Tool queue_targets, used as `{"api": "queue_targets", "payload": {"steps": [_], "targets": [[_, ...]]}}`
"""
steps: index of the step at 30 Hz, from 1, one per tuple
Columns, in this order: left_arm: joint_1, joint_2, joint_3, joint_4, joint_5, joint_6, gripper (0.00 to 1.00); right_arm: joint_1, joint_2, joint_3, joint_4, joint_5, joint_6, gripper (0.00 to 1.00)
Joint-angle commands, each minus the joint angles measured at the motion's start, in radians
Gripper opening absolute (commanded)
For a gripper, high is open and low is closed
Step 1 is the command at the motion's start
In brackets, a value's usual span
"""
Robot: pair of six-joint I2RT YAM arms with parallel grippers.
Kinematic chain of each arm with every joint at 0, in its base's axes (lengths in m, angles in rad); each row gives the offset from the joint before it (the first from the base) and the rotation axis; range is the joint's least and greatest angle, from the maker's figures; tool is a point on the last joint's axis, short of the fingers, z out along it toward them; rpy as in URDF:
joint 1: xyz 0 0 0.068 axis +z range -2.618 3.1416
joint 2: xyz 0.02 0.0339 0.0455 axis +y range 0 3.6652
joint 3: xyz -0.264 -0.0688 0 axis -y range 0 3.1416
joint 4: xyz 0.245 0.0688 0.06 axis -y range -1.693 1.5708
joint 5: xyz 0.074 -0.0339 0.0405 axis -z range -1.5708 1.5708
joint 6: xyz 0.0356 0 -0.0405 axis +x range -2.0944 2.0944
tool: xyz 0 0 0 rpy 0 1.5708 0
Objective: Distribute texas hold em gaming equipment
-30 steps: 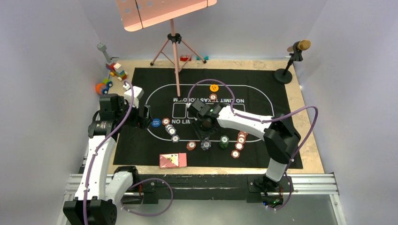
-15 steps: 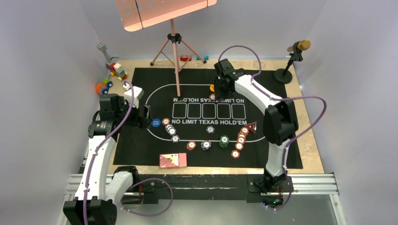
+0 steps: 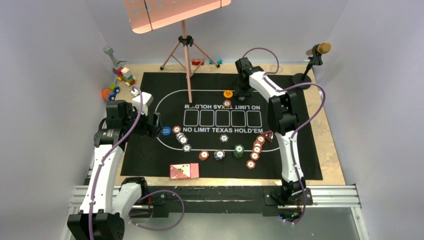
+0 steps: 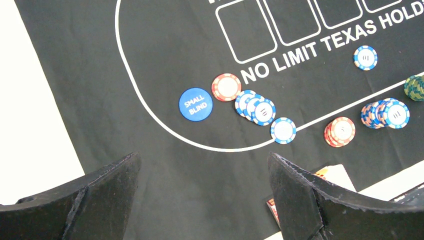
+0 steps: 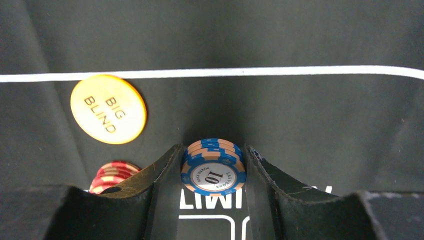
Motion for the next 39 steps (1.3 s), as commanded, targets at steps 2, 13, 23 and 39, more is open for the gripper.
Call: {"api": "queue_targets", "payload": {"steps": [2, 13, 23, 39], "targets": [[0.003, -0.006, 0.003, 0.021, 0.009, 0.018, 1.0, 0.005, 0.027, 0.108, 0.001, -0.011, -0.017, 0.35], [0.004, -0.004, 0.003, 0.02, 0.009, 0.018, 1.0, 0.004, -0.037, 0.052, -0.002, 0.0, -0.002, 0.71], [0.004, -0.012, 0.001, 0.021, 0.009, 0.019, 1.0, 0.144, -0.485, -0.313, 0.025, 0.072, 0.027, 0.73], [0.003, -0.013, 0.0, 0.024, 0.009, 0.018, 1.0, 0.46, -0.867, -0.917, 0.012, 0.089, 0.197, 0.82]]}}
